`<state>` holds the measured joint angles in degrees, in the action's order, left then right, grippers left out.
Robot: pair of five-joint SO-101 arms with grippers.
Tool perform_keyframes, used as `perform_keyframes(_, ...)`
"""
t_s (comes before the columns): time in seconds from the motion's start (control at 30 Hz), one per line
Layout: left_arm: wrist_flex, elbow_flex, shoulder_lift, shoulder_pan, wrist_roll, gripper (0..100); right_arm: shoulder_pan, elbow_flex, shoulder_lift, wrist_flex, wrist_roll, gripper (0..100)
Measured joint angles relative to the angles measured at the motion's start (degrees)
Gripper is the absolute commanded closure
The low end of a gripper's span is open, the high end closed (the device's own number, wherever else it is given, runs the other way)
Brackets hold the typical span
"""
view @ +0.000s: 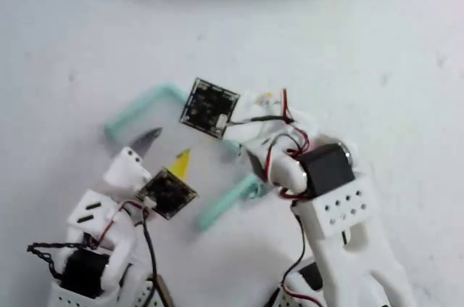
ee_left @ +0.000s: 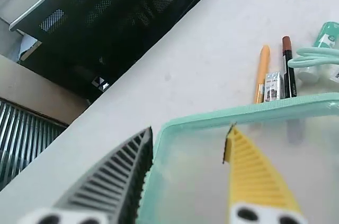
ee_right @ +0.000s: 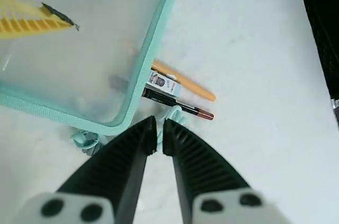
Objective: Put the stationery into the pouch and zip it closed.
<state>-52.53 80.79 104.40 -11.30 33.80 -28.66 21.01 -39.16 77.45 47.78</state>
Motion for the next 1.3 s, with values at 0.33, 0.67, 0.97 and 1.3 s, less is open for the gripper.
perform_keyframes(0.33,-8.53,0.00,0.00,3.78,10.37,79,2.73,9.58,0.00,2.55,-8.53,98.1)
perform_keyframes(0.67,-11.96,-0.09,0.00,8.79,-4.04,79,10.02,30.33,0.00,-8.18,5.54,96.3)
perform_keyframes(0.97,-10.99,4.84,0.00,8.62,-15.12,79,9.93,38.42,-6.59,-12.22,15.38,76.0)
perform_keyframes(1.3,-8.62,6.51,0.00,11.52,-15.47,79,3.78,46.42,-10.73,-17.05,25.14,76.5)
